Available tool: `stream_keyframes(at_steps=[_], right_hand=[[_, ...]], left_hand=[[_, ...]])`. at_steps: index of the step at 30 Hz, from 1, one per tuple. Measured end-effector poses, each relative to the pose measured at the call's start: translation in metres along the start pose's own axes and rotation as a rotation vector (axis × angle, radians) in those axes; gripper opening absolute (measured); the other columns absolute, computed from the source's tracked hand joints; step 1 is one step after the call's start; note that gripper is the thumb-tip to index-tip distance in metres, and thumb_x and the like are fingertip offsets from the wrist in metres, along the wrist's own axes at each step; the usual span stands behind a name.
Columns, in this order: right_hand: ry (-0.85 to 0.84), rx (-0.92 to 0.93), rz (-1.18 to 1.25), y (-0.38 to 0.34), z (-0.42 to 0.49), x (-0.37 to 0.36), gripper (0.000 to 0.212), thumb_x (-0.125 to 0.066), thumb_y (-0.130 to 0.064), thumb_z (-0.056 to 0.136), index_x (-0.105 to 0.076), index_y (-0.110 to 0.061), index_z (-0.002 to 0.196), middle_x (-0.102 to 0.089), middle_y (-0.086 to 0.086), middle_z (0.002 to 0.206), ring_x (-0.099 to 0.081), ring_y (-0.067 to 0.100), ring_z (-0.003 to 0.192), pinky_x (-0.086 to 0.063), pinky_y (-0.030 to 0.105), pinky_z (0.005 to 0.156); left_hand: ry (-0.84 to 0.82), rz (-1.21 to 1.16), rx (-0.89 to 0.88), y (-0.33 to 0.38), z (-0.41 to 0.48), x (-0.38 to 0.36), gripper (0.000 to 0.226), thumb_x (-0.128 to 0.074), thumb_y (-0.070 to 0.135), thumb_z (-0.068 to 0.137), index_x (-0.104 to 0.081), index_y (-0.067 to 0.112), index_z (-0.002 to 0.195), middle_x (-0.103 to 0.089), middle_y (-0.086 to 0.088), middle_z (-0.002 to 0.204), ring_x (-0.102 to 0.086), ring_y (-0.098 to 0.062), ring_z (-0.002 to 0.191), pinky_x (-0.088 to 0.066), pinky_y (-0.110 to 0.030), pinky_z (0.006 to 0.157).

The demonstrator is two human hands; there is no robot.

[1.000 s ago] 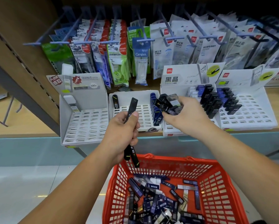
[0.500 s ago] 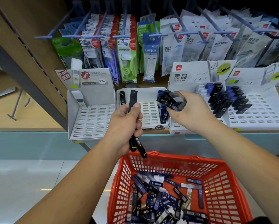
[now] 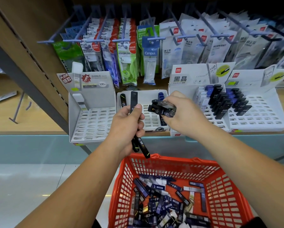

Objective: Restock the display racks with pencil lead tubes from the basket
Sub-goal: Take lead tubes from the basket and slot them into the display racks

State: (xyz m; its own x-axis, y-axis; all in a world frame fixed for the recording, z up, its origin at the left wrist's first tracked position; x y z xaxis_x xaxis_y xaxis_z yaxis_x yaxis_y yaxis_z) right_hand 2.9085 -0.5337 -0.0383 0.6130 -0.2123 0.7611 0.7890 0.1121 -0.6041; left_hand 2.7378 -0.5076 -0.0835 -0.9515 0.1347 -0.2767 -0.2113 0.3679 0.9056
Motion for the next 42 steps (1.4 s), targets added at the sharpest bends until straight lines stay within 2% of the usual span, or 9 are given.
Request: stream_keyframes(at_steps=[7,17,19,21,27,32,35,37,42], right_hand=[[-0.034,-0.163,0.048,0.025,-0.001,0.012,0.019,-0.075,-0.016,0.081,-0.065,-0.031,0.085,-0.067,-0.006,0.074,-0.064,0.024,0.074,-0.058,0.047,0.072],[-0.038,-0.088,-0.043,0.008,-0.012,0.004,0.025,-0.074,-0.015,0.08,-0.065,-0.035,0.091,-0.057,-0.015,0.084,-0.061,0.019,0.085,-0.056,0.044,0.079],[0.076,-0.172,0.098,0.009,-0.014,0.015,0.026,-0.077,-0.014,0.082,-0.065,-0.035,0.092,-0.06,-0.017,0.08,-0.064,0.011,0.079,-0.057,0.034,0.077],[0.087,-0.319,0.415,0.002,-0.023,0.014,0.024,-0.08,-0.013,0.085,-0.064,-0.03,0.088,-0.063,-0.01,0.067,-0.06,0.004,0.056,-0.051,0.023,0.056],[-0.309,-0.536,0.766,-0.02,-0.062,-0.038,0.033,-0.087,-0.025,0.082,-0.071,-0.013,0.109,-0.077,0.017,0.086,-0.065,0.052,0.077,-0.043,0.034,0.051],[-0.3,-0.553,0.751,-0.018,-0.062,-0.029,0.04,-0.085,-0.015,0.082,-0.065,-0.004,0.114,-0.078,0.016,0.086,-0.068,0.055,0.091,-0.042,0.037,0.055],[-0.263,-0.518,0.628,-0.018,-0.06,-0.014,0.037,-0.086,-0.015,0.082,-0.063,-0.004,0.109,-0.078,0.01,0.079,-0.071,0.045,0.071,-0.042,0.034,0.052],[-0.205,-0.508,0.589,-0.016,-0.058,-0.004,0.029,-0.084,-0.01,0.083,-0.062,-0.007,0.101,-0.074,0.0,0.072,-0.068,0.018,0.05,-0.039,0.026,0.043],[-0.222,-0.489,0.568,-0.016,-0.055,-0.003,0.026,-0.085,-0.009,0.082,-0.063,-0.011,0.095,-0.066,-0.009,0.058,-0.07,0.019,0.058,-0.039,0.026,0.041]], left_hand=[[0.01,-0.012,-0.003,0.001,0.001,-0.001,0.014,-0.062,0.023,0.104,-0.056,0.013,0.095,-0.055,0.0,0.073,-0.04,-0.01,0.052,-0.031,-0.022,0.04],[0.064,-0.062,-0.024,0.007,0.0,-0.002,0.015,-0.06,0.022,0.105,-0.053,0.013,0.095,-0.053,0.001,0.071,-0.038,-0.009,0.05,-0.03,-0.022,0.039],[0.081,-0.101,-0.049,0.011,0.0,-0.003,0.015,-0.059,0.022,0.106,-0.053,0.014,0.095,-0.052,0.001,0.07,-0.037,-0.009,0.049,-0.029,-0.022,0.04],[0.092,-0.152,-0.073,0.014,-0.001,-0.005,0.013,-0.058,0.024,0.107,-0.053,0.015,0.098,-0.05,0.001,0.069,-0.034,-0.01,0.049,-0.029,-0.023,0.039],[0.101,-0.232,-0.135,0.019,-0.006,-0.013,0.017,-0.056,0.025,0.107,-0.051,0.017,0.093,-0.047,0.002,0.067,-0.031,-0.009,0.044,-0.031,-0.022,0.038],[0.176,-0.086,-0.226,0.022,-0.008,-0.001,0.019,-0.053,0.027,0.108,-0.05,0.014,0.095,-0.049,-0.002,0.07,-0.042,-0.011,0.045,-0.046,-0.027,0.045],[0.247,0.205,-0.316,0.03,-0.007,0.017,0.016,-0.052,0.028,0.108,-0.052,0.014,0.1,-0.053,-0.005,0.075,-0.047,-0.009,0.044,-0.049,-0.028,0.047],[0.167,0.316,-0.302,0.031,-0.008,0.017,0.016,-0.052,0.029,0.108,-0.055,0.014,0.103,-0.057,-0.006,0.078,-0.044,-0.01,0.042,-0.043,-0.027,0.041],[-0.251,0.496,-0.216,0.015,-0.029,-0.006,0.015,-0.054,0.029,0.107,-0.061,0.016,0.103,-0.062,-0.002,0.08,-0.036,-0.012,0.044,-0.03,-0.024,0.041]])
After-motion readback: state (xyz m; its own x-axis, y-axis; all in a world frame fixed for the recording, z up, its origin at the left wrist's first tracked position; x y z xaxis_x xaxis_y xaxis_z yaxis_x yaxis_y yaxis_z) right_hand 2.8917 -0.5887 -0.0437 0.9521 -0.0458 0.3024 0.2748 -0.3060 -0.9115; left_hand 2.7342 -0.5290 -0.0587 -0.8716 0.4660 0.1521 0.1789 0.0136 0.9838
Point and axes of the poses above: each hand's wrist, its own z-axis towards the middle knuckle, its own x-axis out of the back of the hand, y = z × x, the point moved 7 cm from there along z, towards the middle knuckle
